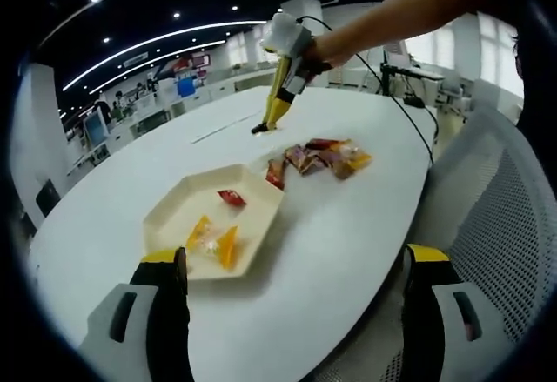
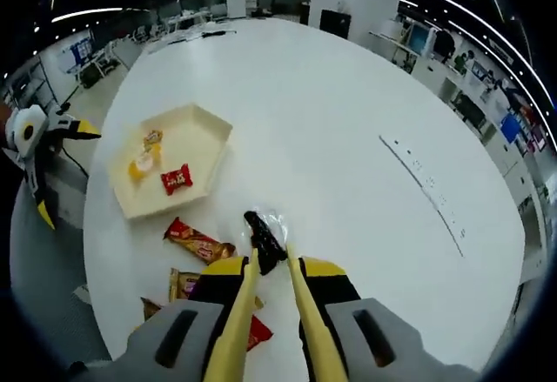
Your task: Place the target food into the container with the food tongs after gripping and lifting it, then release it inside without dropping or visibly crushing the food.
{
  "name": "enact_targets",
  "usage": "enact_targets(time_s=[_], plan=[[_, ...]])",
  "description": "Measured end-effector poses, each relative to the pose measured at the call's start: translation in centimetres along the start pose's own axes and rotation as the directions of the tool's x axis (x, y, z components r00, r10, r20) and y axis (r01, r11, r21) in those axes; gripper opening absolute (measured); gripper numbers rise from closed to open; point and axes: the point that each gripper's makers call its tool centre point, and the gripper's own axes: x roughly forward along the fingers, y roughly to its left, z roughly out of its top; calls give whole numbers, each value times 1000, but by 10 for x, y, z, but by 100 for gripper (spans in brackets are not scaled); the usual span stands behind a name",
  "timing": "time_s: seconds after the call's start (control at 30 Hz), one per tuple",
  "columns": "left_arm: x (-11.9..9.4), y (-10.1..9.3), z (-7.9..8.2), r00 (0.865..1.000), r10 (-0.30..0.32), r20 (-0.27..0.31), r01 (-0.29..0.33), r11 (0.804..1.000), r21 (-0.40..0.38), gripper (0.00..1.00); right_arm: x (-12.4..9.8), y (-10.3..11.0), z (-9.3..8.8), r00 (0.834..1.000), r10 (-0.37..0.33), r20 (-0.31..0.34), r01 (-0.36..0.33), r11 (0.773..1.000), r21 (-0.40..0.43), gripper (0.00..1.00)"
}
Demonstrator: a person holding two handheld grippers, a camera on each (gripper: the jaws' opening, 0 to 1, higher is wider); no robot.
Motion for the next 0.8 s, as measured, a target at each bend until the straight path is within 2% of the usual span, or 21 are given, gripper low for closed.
enact_targets(time_s=[0.13, 0.37, 0.53, 0.8], plan=[[-1, 0, 2, 1000, 2, 9, -2, 1000, -2, 99, -10, 1, 10, 1000, -9, 11, 9, 1000, 10, 21], [-2, -3, 5, 1000, -10, 23, 10, 1000, 4, 99, -17, 17, 32, 1000, -9, 18, 9, 1000, -10, 21], [-1, -2, 6, 1000, -7, 24, 6, 1000, 15, 99, -20, 30, 56, 999, -2, 42, 3, 1000, -18, 21], [-2, -2, 7, 1000, -4, 29, 4, 1000, 13, 99, -16, 65, 102, 996, 30, 79, -27, 999, -44, 21]])
